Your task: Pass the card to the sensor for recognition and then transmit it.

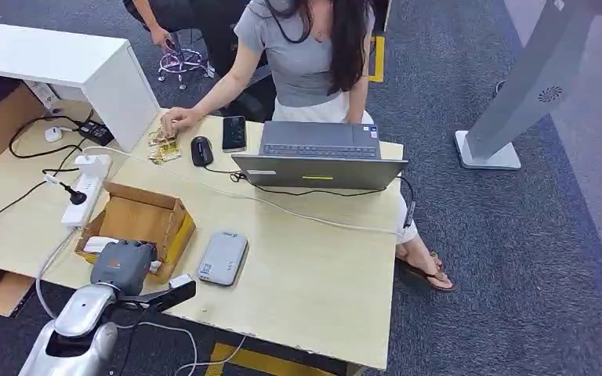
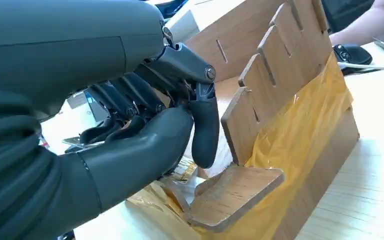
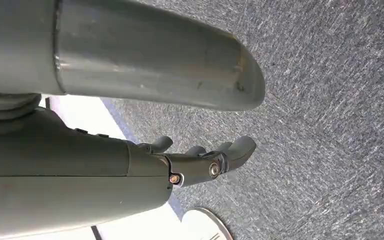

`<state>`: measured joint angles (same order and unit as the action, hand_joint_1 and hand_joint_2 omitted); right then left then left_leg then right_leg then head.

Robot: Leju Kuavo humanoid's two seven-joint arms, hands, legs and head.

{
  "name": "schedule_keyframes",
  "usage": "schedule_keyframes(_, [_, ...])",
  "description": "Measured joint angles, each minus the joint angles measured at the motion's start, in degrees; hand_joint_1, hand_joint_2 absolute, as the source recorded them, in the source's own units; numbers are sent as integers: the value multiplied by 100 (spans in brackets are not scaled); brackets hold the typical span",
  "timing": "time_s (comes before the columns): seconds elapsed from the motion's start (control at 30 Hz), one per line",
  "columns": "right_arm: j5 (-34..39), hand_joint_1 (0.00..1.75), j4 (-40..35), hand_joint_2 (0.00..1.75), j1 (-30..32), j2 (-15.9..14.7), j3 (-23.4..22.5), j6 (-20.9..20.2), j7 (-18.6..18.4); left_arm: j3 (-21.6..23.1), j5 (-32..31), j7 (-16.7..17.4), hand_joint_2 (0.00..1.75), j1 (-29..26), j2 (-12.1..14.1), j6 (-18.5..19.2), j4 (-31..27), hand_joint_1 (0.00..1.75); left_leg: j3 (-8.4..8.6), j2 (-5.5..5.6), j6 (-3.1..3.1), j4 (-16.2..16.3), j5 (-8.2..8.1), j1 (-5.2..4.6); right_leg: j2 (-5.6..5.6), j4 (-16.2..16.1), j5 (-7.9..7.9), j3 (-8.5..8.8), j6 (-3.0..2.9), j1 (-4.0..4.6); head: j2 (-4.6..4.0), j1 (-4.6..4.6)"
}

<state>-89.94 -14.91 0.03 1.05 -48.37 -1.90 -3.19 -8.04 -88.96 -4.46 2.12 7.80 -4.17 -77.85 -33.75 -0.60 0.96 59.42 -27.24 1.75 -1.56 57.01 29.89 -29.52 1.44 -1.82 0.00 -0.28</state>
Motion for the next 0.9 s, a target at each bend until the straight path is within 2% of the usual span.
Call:
schedule_keyframes(0.57, [0,0,0,0,0,0,0,0,0,26,0,7,175,0,7,-4,2,175,0,0,0,0,0,0,0,0,0,0,0,0,0,0])
schedule_keyframes(0.6, [0,0,0,0,-1,0,0,0,0,26,0,7,175,0,7,-4,2,0,0,0,0,0,0,0,0,0,0,0,0,0,0,0])
schedule_keyframes(0.73, [0,0,0,0,-1,0,0,0,0,33,-20,33,175,13,7,-52,2,0,2,0,0,0,0,0,0,0,0,3,0,0,0,0])
schedule_keyframes(0.9, [0,0,0,0,1,0,-4,-2,0,33,39,15,175,5,-11,-393,-138,0,5,-1,0,0,1,0,1,0,0,3,0,0,0,0])
